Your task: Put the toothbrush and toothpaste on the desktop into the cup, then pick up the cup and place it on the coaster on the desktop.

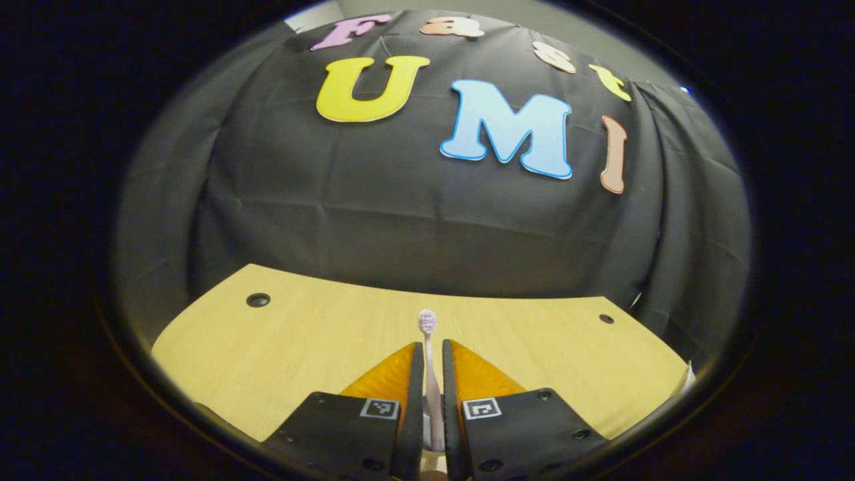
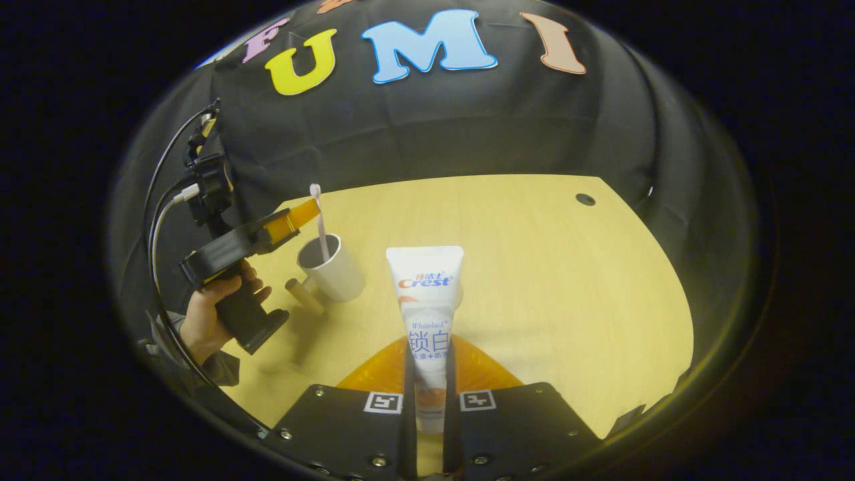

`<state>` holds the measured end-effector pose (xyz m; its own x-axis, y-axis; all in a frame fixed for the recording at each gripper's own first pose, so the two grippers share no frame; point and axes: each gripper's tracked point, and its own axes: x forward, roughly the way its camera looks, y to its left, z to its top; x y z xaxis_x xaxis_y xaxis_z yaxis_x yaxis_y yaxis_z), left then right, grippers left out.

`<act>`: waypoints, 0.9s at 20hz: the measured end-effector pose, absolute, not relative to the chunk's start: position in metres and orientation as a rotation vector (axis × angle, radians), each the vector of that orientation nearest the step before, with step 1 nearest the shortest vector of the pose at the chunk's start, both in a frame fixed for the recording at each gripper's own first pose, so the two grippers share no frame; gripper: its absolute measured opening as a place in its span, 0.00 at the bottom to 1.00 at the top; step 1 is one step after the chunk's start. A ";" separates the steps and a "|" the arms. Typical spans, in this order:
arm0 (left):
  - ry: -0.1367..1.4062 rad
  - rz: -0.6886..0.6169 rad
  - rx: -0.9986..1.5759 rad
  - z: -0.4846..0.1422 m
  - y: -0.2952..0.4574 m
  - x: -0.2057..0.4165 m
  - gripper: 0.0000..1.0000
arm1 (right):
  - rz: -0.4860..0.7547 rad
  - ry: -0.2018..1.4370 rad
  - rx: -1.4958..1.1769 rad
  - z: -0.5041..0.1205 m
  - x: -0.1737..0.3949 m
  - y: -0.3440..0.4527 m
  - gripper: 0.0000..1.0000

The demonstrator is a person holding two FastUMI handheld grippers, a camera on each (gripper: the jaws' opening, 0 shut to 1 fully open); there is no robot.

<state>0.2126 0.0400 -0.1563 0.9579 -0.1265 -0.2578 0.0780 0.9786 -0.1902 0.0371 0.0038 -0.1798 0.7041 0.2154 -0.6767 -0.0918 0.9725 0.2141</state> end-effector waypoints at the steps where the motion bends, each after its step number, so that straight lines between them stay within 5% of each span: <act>1: 0.278 -0.108 -0.178 -0.158 0.040 0.211 0.22 | 0.175 0.772 0.168 -0.180 0.036 0.006 0.16; 4: 0.295 -0.129 -0.190 -0.159 0.037 0.204 0.41 | 0.190 0.768 0.167 -0.179 0.034 0.010 0.16; 5: 0.297 -0.135 -0.198 -0.158 0.036 0.201 0.53 | 0.194 0.766 0.165 -0.178 0.035 0.012 0.16; 6: 0.295 -0.126 -0.199 -0.156 0.038 0.199 0.78 | 0.199 0.762 0.164 -0.177 0.035 0.014 0.16; 15: 0.279 -0.057 -0.175 -0.132 0.066 0.163 0.84 | 0.306 0.659 0.133 -0.143 0.072 0.052 0.16; 16: 0.282 -0.040 -0.178 -0.131 0.071 0.157 1.00 | 0.325 0.640 0.128 -0.137 0.079 0.058 0.16; 18: 0.288 -0.016 -0.189 -0.131 0.081 0.148 0.96 | 0.361 0.605 0.123 -0.128 0.093 0.072 0.16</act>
<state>0.1476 0.0810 -0.1307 0.9587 -0.0425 -0.2811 -0.0116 0.9821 -0.1879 0.0935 0.0719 -0.1283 0.7621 0.3671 -0.5334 -0.2957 0.9301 0.2177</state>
